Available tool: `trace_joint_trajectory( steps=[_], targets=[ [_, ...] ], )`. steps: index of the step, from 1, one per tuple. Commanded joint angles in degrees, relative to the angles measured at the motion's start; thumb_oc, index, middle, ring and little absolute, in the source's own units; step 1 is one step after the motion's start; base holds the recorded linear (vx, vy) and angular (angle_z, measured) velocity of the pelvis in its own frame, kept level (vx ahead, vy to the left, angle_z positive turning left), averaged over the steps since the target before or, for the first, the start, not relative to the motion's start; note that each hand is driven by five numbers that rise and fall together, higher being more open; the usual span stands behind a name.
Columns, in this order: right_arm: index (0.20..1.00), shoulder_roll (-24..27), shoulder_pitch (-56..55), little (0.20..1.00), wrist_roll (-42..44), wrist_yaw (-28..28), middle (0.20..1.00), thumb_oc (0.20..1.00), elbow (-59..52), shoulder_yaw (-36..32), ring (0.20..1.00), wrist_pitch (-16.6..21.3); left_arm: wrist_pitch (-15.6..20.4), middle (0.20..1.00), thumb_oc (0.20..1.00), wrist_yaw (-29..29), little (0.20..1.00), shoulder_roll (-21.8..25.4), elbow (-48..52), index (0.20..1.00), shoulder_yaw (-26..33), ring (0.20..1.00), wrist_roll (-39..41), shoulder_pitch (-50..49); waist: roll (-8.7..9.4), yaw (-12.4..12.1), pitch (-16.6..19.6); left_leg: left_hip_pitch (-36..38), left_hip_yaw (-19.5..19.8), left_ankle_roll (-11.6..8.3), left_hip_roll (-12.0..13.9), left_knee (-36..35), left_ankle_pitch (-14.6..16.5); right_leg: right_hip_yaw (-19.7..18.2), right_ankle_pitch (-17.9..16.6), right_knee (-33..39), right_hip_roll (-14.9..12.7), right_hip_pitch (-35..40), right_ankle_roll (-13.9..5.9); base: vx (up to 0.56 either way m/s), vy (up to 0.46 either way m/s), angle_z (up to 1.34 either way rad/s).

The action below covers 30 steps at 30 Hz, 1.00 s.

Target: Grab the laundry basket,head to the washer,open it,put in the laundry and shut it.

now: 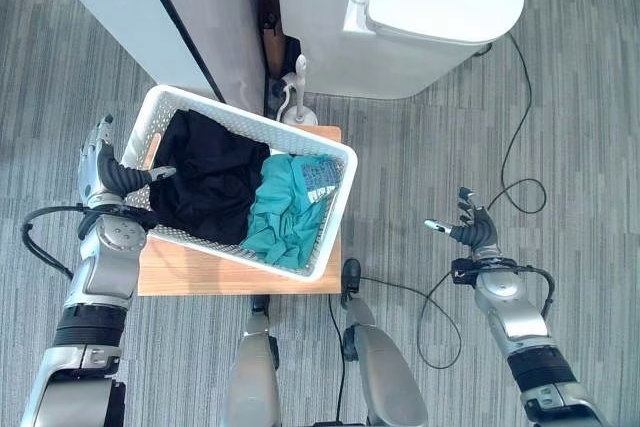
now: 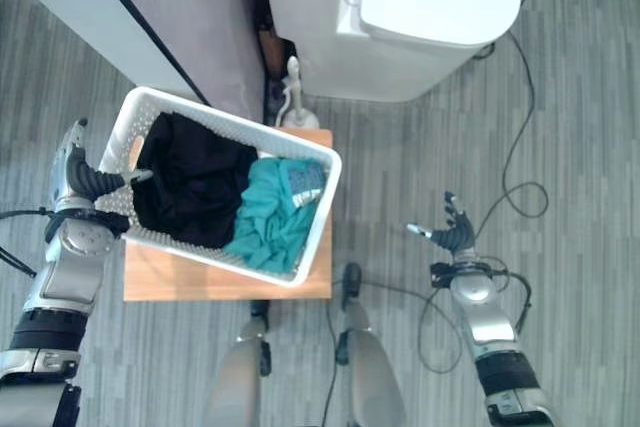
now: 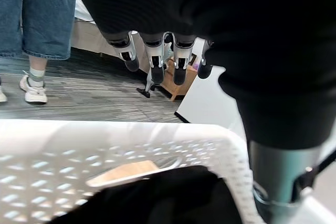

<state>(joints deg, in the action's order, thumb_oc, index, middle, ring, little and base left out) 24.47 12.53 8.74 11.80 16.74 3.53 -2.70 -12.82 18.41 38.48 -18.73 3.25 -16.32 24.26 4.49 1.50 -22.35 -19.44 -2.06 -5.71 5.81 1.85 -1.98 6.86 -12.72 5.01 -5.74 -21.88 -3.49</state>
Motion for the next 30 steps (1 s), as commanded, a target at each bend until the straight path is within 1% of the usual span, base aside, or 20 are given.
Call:
trace_joint_trajectory(
  steps=[1,2,9,16,18,21,27,30],
  targets=[
    [1.0,1.12,-0.91,1.0,0.27,0.07,1.0,1.0,-3.19,-1.63,1.0,2.03,0.66,1.0,1.0,0.59,1.0,4.72,-1.05,1.0,-0.84,1.0,-1.45,1.54,0.47,0.82,2.36,-3.99,2.16,0.45,0.24,4.82,4.04,2.02,9.59,-7.06,-6.11,1.87,-5.18,0.0,0.0,0.0],
    [1.0,1.16,-0.96,1.0,0.42,-0.04,1.0,1.0,-3.17,-1.47,1.0,2.14,0.55,1.0,1.0,0.55,1.0,5.01,-1.47,1.0,-1.22,1.0,-1.34,1.98,0.5,0.82,2.24,-4.02,2.14,0.39,0.47,5.05,4.54,2.02,10.01,-7.24,-5.94,1.86,-5.19,0.0,0.0,0.0],
    [1.0,1.15,-1.21,1.0,0.73,-0.13,1.0,1.0,-4.05,-1.1,1.0,2.94,0.97,1.0,1.0,1.32,1.0,4.95,-4.07,1.0,-3.21,1.0,-0.76,4.77,0.84,1.4,1.96,-4.9,1.92,0.13,0.54,4.87,4.17,1.94,9.85,-7.29,-5.9,0.78,-5.28,0.0,0.0,0.0],
    [1.0,1.08,-0.84,1.0,1.29,0.25,1.0,1.0,-4.41,-0.01,1.0,3.86,1.29,1.0,1.0,2.57,1.0,5.58,-11.06,1.0,-7.5,1.0,1.7,11.56,1.11,2.39,1.41,-6.52,1.59,-0.15,0.7,4.36,3.37,1.93,9.34,-7.12,-5.81,-0.86,-5.59,0.0,-0.001,-0.01],
    [1.0,1.08,-0.96,1.0,1.29,0.09,1.0,1.0,-4.72,0.07,1.0,3.95,1.21,1.0,1.0,2.87,1.0,5.86,-11.96,1.0,-7.36,1.0,1.87,11.84,1.22,2.5,1.37,-6.77,1.55,-0.18,0.74,4.42,3.39,1.86,9.3,-7.08,-5.79,-1.07,-5.61,0.0,0.0,0.0],
    [1.0,1.55,-1.98,1.0,1.51,-0.58,1.0,1.0,-6.28,0.3,1.0,4.88,1.18,1.0,1.0,3.79,1.0,7.56,-15.85,1.0,-7.69,1.0,2.09,13.48,1.61,3.02,1.29,-7.68,1.4,-0.21,0.95,5.05,3.53,1.76,9.13,-7.19,-5.73,-1.79,-5.78,0.0,0.0,0.0],
    [1.0,1.99,-2.55,1.0,2.21,-1.52,1.0,1.0,-7.55,0.98,1.0,5.51,1.43,1.0,1.0,4.25,1.0,10.1,-20.0,1.0,-7.67,1.0,3.68,14.19,2.04,3.34,1.02,-8.93,1.23,-0.08,1.09,6.2,3.9,1.69,8.76,-7.29,-5.63,-2.69,-5.96,0.0,0.0,0.0],
    [1.0,1.91,-3.13,1.0,3.15,-2.01,1.0,1.0,-7.96,1.11,1.0,5.66,1.5,1.0,1.0,3.49,1.0,9.95,-20.83,1.0,-7.41,1.0,5.1,12.65,2.05,3.32,0.99,-9.29,1.15,-0.14,1.14,6.38,3.81,1.8,8.61,-7.21,-5.79,-2.81,-6.0,0.0,0.0,0.0]
  ],
)
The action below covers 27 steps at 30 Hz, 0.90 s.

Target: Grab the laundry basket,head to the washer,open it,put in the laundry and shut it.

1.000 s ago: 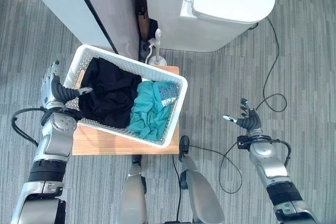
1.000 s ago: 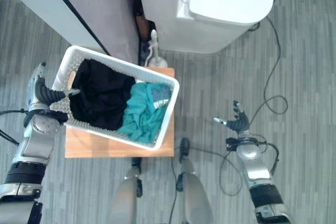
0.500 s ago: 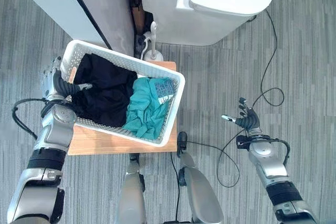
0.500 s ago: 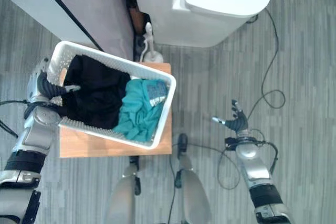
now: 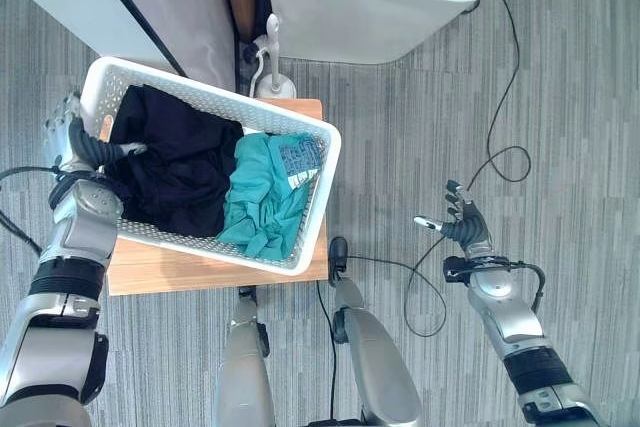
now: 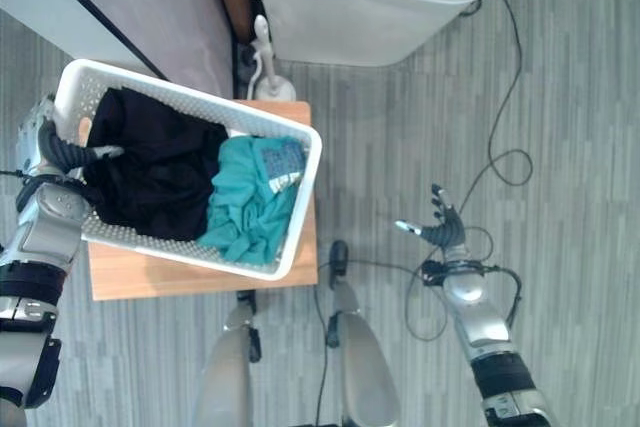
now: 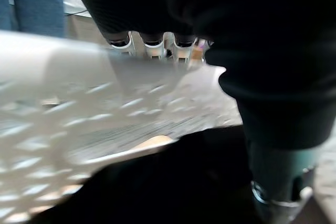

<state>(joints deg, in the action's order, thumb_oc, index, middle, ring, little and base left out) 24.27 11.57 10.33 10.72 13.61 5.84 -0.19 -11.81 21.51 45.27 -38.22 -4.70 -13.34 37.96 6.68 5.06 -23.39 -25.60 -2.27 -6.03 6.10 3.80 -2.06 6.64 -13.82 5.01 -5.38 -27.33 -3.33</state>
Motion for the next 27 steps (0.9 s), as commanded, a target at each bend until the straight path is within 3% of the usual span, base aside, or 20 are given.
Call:
trace_joint_trajectory(
  steps=[1,14,27],
  targets=[
    [1.0,1.99,-2.3,1.0,1.94,-1.01,1.0,1.0,-4.94,-1.2,1.0,3.2,0.43,1.0,1.0,0.22,1.0,3.1,-1.22,1.0,0.74,1.0,2.21,-1.77,-0.12,-0.26,2.09,-3.12,1.31,0.16,0.83,4.45,3.92,2.0,9.7,-7.19,-6.16,2.64,-6.16,0.0,0.0,0.0],
    [1.0,1.87,-3.88,1.0,4.44,-1.29,1.0,1.0,-12.82,-2.88,1.0,5.77,1.59,1.0,1.0,-0.03,1.0,-1.26,2.23,1.0,3.31,1.0,2.62,-8.78,0.14,-0.35,2.29,-2.73,1.35,-0.33,0.89,4.23,3.96,1.72,9.48,-7.2,-5.95,2.55,-6.26,0.0,0.0,0.0],
    [1.0,1.34,-2.46,1.0,4.99,0.84,1.0,1.0,-12.68,-3.38,1.0,6.33,4.82,1.0,1.0,-4.57,1.0,-3.23,7.84,1.0,-1.8,1.0,5.48,-8.43,-0.35,-0.42,1.59,-2.84,1.41,-0.63,0.9,3.72,3.33,1.81,9.4,-7.31,-5.8,2.27,-6.36,0.0,0.0,0.0]
  ],
)
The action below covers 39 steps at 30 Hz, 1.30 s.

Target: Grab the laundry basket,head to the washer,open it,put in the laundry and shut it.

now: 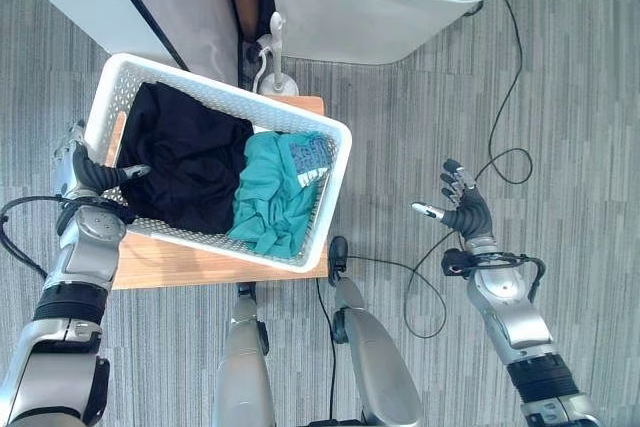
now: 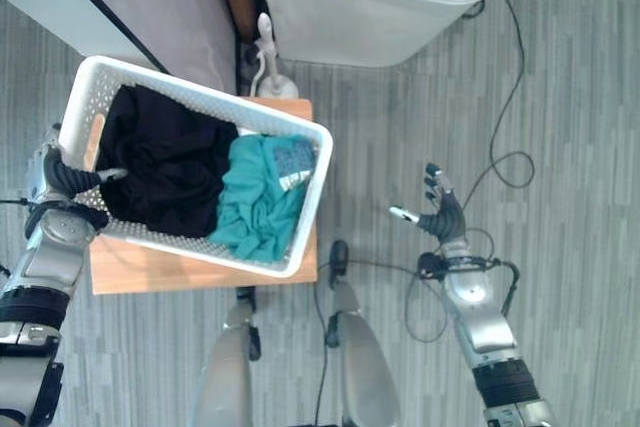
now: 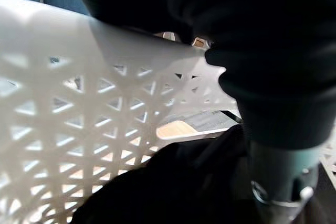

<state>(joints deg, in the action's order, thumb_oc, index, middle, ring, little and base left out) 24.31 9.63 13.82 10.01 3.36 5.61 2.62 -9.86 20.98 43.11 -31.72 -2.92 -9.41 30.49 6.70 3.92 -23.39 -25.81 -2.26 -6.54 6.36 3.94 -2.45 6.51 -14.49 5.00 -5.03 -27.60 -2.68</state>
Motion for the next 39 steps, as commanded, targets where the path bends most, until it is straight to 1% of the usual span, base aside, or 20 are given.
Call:
trace_joint_trajectory(
  steps=[1,3,5,8,9,12,15,16,17,18,20,23,24,27,30,32,37,38,39],
  targets=[
    [1.0,1.3,-0.52,1.0,1.51,1.55,1.0,1.0,-2.41,-3.14,1.0,3.53,2.86,1.0,1.0,-4.06,1.0,-1.07,1.38,1.0,-3.56,1.0,1.54,-1.0,-0.35,0.71,1.6,-2.64,1.39,-0.12,0.64,3.58,3.73,1.94,10.07,-7.3,-6.15,2.53,-7.01,0.0,0.0,0.0],
    [1.0,1.23,-0.15,1.0,2.41,1.07,1.0,1.0,-2.1,-2.88,1.0,3.22,2.8,1.0,1.0,-5.18,1.0,-1.03,2.4,1.0,-3.87,1.0,1.22,-1.86,-0.41,0.57,1.5,-2.73,1.39,-0.06,0.59,3.62,3.73,1.94,10.05,-7.36,-6.12,2.44,-7.02,0.0,0.0,0.0],
    [1.0,0.2,-0.32,1.0,7.51,-1.27,1.0,1.0,-2.86,-1.09,1.0,2.81,2.42,1.0,1.0,-6.04,1.0,-1.36,2.55,1.0,-3.87,1.0,0.53,-3.45,-0.16,0.34,1.17,-2.79,1.33,0.0,0.61,3.75,3.73,1.79,10.02,-7.57,-6.05,2.26,-6.94,0.0,0.0,0.0],
    [1.0,0.21,-0.19,1.0,8.27,-1.76,1.0,1.0,-3.44,0.16,1.0,2.48,2.41,1.0,1.0,-5.97,1.0,-1.98,2.37,1.0,-3.83,1.0,0.67,-4.08,-0.09,0.2,1.08,-2.63,1.18,0.05,0.64,3.73,3.8,1.79,9.97,-7.61,-6.08,2.26,-6.94,0.0,0.0,0.0],
    [1.0,-0.5,0.24,1.0,9.46,-2.45,1.0,1.0,-4.22,2.09,1.0,1.96,2.4,1.0,1.0,-5.79,1.0,-2.78,2.61,1.0,-3.71,1.0,0.86,-5.03,-0.08,-0.01,0.87,-2.42,1.03,0.11,0.67,3.69,3.78,1.81,9.89,-7.62,-6.11,2.29,-6.92,0.0,0.0,0.0],
    [1.0,-0.48,0.28,1.0,9.17,-3.06,1.0,1.0,-5.76,3.63,1.0,1.29,2.58,1.0,1.0,-5.91,1.0,-3.38,3.05,1.0,-3.42,1.0,0.9,-6.45,-0.15,-0.16,0.81,-2.3,1.02,0.18,0.67,3.7,3.83,1.85,9.98,-7.68,-6.16,2.33,-6.89,0.0,0.0,0.0],
    [1.0,-1.08,2.37,1.0,8.45,-2.86,1.0,1.0,-4.74,6.68,1.0,0.12,2.68,1.0,1.0,-5.27,1.0,-4.66,2.98,1.0,-3.49,1.0,1.47,-7.43,-0.39,-0.54,0.79,-2.25,0.96,0.3,0.57,3.97,3.98,1.86,10.05,-7.8,-6.28,2.56,-6.82,0.0,0.011,-0.02],
    [1.0,-1.98,4.55,1.0,7.61,-2.49,1.0,1.0,-3.95,8.83,1.0,-0.81,2.64,1.0,1.0,-5.04,1.0,-5.61,3.04,1.0,-3.52,1.0,1.78,-8.27,-0.67,-1.0,0.79,-2.0,0.97,0.38,0.47,3.97,4.14,1.82,10.11,-7.79,-6.39,2.77,-6.77,0.01,0.026,-0.12],
    [1.0,-1.99,4.6,1.0,7.6,-2.48,1.0,1.0,-3.9,8.89,1.0,-0.8,2.63,1.0,1.0,-5.05,1.0,-5.6,3.07,1.0,-3.46,1.0,1.77,-8.31,-0.67,-0.96,0.77,-1.98,0.97,0.38,0.47,3.97,4.14,1.82,10.11,-7.79,-6.39,2.79,-6.77,0.03,0.052,-0.14],
    [1.0,-2.67,5.99,1.0,7.42,-2.51,1.0,1.0,-4.41,10.9,1.0,-1.64,2.79,1.0,1.0,-4.91,1.0,-6.46,3.99,1.0,-3.88,1.0,1.88,-9.57,-0.98,-1.47,0.88,-1.66,1.03,0.48,0.26,3.78,4.11,1.94,10.26,-7.74,-6.55,3.2,-6.68,0.02,0.033,-0.1],
    [1.0,-2.77,6.57,1.0,7.37,-2.52,1.0,1.0,-4.24,11.57,1.0,-1.97,2.73,1.0,1.0,-4.78,1.0,-6.54,4.19,1.0,-3.9,1.0,2.0,-9.95,-1.0,-1.58,0.92,-1.56,1.05,0.49,0.18,3.68,4.05,1.95,10.27,-7.68,-6.58,3.31,-6.64,0.01,0.02,-0.02],
    [1.0,-3.54,7.67,1.0,6.86,-2.2,1.0,1.0,-3.22,13.41,1.0,-3.57,2.65,1.0,1.0,-5.0,1.0,-7.18,4.9,1.0,-4.54,1.0,2.52,-10.55,-1.01,-1.97,1.25,-1.41,1.21,0.57,0.07,3.51,4.04,2.15,10.36,-7.61,-6.65,3.6,-6.59,0.01,0.021,0.01],
    [1.0,-4.16,8.5,1.0,7.06,-1.71,1.0,1.0,-1.6,14.4,1.0,-4.65,2.65,1.0,1.0,-4.81,1.0,-7.62,4.75,1.0,-5.49,1.0,3.43,-10.18,-0.91,-2.22,1.37,-1.34,1.35,0.69,0.05,3.61,4.09,2.38,10.4,-7.67,-6.73,3.88,-6.53,0.01,0.016,0.03],
    [1.0,-4.93,10.44,1.0,7.03,-0.34,1.0,1.0,1.02,15.14,1.0,-5.69,2.37,1.0,1.0,-4.52,1.0,-7.82,4.07,1.0,-6.47,1.0,4.04,-9.21,-0.88,-2.55,1.38,-1.52,1.52,0.78,0.01,3.92,4.18,2.47,10.44,-7.78,-6.79,3.93,-6.49,0.0,0.005,0.01],
    [1.0,-6.78,12.63,1.0,6.97,2.32,1.0,1.0,5.07,15.42,1.0,-6.54,1.87,1.0,1.0,-3.63,1.0,-8.14,3.01,1.0,-8.17,1.0,4.79,-7.09,-0.93,-3.02,1.43,-1.72,1.93,0.89,-0.15,3.98,4.1,2.78,10.41,-7.7,-6.85,4.13,-6.42,0.0,0.003,0.04],
    [1.0,-8.48,13.56,1.0,7.26,5.17,1.0,1.0,8.14,14.87,1.0,-7.22,1.31,1.0,1.0,-2.85,1.0,-8.75,3.05,1.0,-9.59,1.0,5.51,-5.43,-1.04,-3.34,1.55,-1.99,2.31,1.02,-0.38,3.81,3.89,3.07,10.37,-7.57,-6.9,4.3,-6.33,0.0,0.015,0.07],
    [1.0,-9.81,12.91,1.0,9.37,6.41,1.0,1.0,9.34,14.83,1.0,-7.78,1.05,1.0,1.0,-2.47,1.0,-9.16,3.55,1.0,-10.72,1.0,6.22,-4.32,-0.91,-3.63,1.77,-1.98,2.66,1.15,-0.56,3.8,3.89,3.41,10.39,-7.54,-6.92,4.66,-6.28,0.0,0.008,0.1],
    [1.0,-11.52,14.34,1.0,11.68,8.13,1.0,1.0,11.68,15.03,1.0,-7.67,0.79,1.0,1.0,-2.36,1.0,-9.76,3.94,1.0,-11.94,1.0,6.89,-3.74,-0.89,-3.99,1.95,-2.02,2.99,1.34,-0.64,4.14,4.19,3.7,10.37,-7.66,-6.97,4.98,-6.28,0.0,0.0,0.0],
    [1.0,-11.53,14.38,1.0,11.69,8.13,1.0,1.0,11.72,15.03,1.0,-7.65,0.79,1.0,1.0,-2.35,1.0,-9.75,3.92,1.0,-11.95,1.0,6.9,-3.71,-0.88,-4.0,1.91,-2.01,2.99,1.34,-0.63,4.16,4.19,3.7,10.37,-7.66,-6.97,4.99,-6.28,0.0,0.0,0.0]
  ],
)
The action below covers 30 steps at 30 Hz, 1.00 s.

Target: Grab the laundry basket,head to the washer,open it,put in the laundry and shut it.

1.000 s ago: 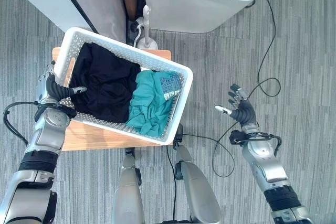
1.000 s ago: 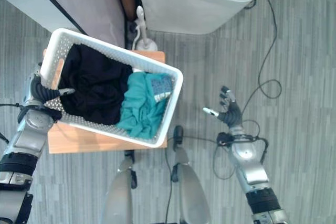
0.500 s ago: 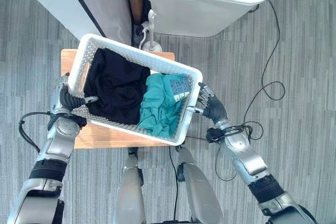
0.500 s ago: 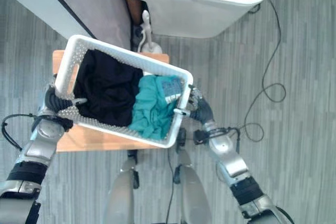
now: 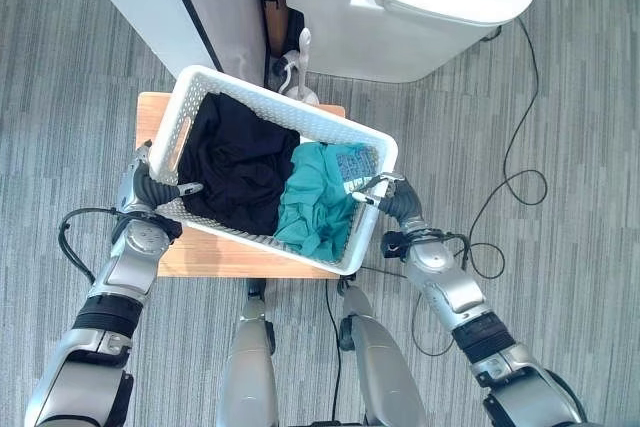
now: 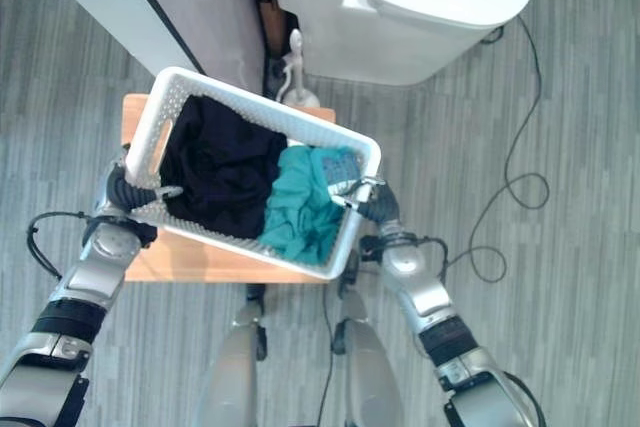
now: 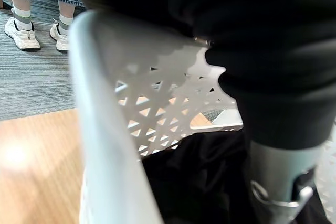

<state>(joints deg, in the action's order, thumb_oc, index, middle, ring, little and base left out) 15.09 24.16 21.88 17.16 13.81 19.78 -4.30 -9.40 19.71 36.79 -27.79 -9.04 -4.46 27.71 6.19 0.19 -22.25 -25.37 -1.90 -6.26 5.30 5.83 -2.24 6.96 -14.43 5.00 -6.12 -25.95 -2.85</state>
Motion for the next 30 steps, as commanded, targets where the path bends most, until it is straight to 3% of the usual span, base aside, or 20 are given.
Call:
trace_joint_trajectory(
  steps=[1,10,15,19,24,30],
  targets=[
    [1.0,-3.03,0.89,1.0,4.74,1.86,1.0,1.0,2.09,0.86,1.0,-0.35,0.28,1.0,1.0,-0.96,1.0,-3.54,0.11,1.0,-6.25,1.0,2.19,-0.65,-0.4,-0.45,0.82,-2.42,2.66,1.11,0.39,2.39,4.12,3.21,10.34,-7.68,-5.86,3.5,-6.11,0.0,0.0,0.0],
    [1.0,-9.4,8.91,1.0,13.17,8.91,1.0,1.0,10.1,-0.41,1.0,2.68,-0.04,1.0,1.0,0.1,1.0,-5.38,0.48,1.0,-9.19,1.0,5.52,1.06,-1.45,-1.94,0.72,-2.59,2.95,1.41,-0.32,3.26,4.45,3.37,10.52,-8.23,-6.23,3.91,-5.88,0.0,0.025,0.01],
    [1.0,-10.44,7.45,1.0,13.19,10.67,1.0,1.0,5.58,-0.56,1.0,4.48,0.3,1.0,1.0,0.55,1.0,-6.32,-0.02,1.0,-9.38,1.0,6.72,1.7,-1.81,-1.78,0.69,-2.37,2.88,1.44,-0.49,3.2,4.36,3.38,10.66,-8.4,-6.39,4.13,-5.95,0.01,0.042,-0.01],
    [1.0,-6.39,4.02,1.0,5.87,7.52,1.0,1.0,-2.28,1.53,1.0,2.89,0.73,1.0,1.0,0.51,1.0,-6.49,-1.98,1.0,-9.81,1.0,6.55,1.83,-1.18,-1.18,0.94,-2.08,2.91,1.74,-0.48,3.31,4.83,3.16,10.86,-8.66,-6.5,4.28,-6.15,0.01,0.016,0.05],
    [1.0,-1.02,3.5,1.0,-3.97,6.56,1.0,1.0,-12.66,-1.27,1.0,3.57,1.4,1.0,1.0,0.77,1.0,-5.81,-3.95,1.0,-8.2,1.0,6.12,2.32,-0.15,0.06,0.76,-1.65,2.23,2.21,-0.34,4.09,5.83,2.12,10.85,-9.31,-6.41,3.87,-6.36,0.0,0.031,-0.04],
    [1.0,1.51,0.14,1.0,-6.99,5.69,1.0,1.0,-17.13,-3.85,1.0,4.3,1.83,1.0,1.0,0.75,1.0,-5.38,-2.8,1.0,-6.98,1.0,5.0,1.47,-0.21,1.13,0.24,-1.59,1.83,2.41,-0.51,4.93,6.42,1.54,10.94,-9.85,-6.54,3.54,-6.4,0.0,0.028,-0.06]
  ],
)
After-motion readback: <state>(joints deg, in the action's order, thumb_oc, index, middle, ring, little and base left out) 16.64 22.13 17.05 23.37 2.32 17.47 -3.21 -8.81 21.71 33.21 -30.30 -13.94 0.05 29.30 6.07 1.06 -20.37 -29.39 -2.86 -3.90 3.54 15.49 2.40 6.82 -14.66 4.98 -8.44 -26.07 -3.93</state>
